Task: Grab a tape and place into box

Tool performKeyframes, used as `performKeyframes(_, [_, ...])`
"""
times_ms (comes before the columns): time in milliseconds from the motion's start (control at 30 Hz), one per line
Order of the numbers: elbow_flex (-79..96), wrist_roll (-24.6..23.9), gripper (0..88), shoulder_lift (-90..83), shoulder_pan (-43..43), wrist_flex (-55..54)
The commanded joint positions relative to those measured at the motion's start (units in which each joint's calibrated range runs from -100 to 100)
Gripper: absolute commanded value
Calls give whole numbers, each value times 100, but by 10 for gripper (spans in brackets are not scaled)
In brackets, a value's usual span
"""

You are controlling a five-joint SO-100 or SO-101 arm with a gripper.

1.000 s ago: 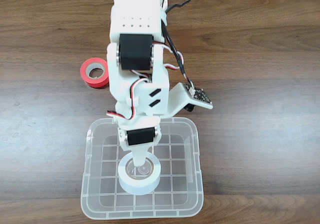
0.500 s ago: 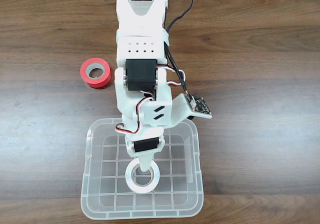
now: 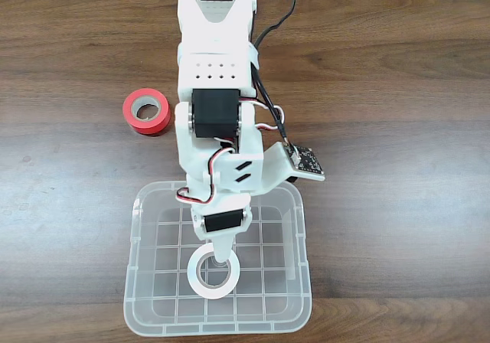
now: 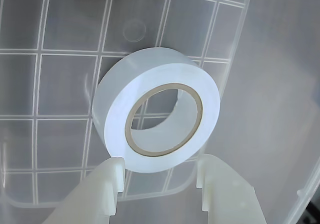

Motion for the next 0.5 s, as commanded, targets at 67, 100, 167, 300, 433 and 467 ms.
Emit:
performKeyframes(67, [-1108,-244,127,-732,1,902])
performKeyframes(100, [-1196,-291,106,-869,1,1056])
performKeyframes(167, [-1310,-318,48,-1167,-13,1364])
performKeyframes(300, [-1362,-376,14,-1923,-116,2007])
performKeyframes(433, [-1353,-418,14,-2824,-269,2623])
performKeyframes(467, [-1353,-423,14,-3025,-291,2743])
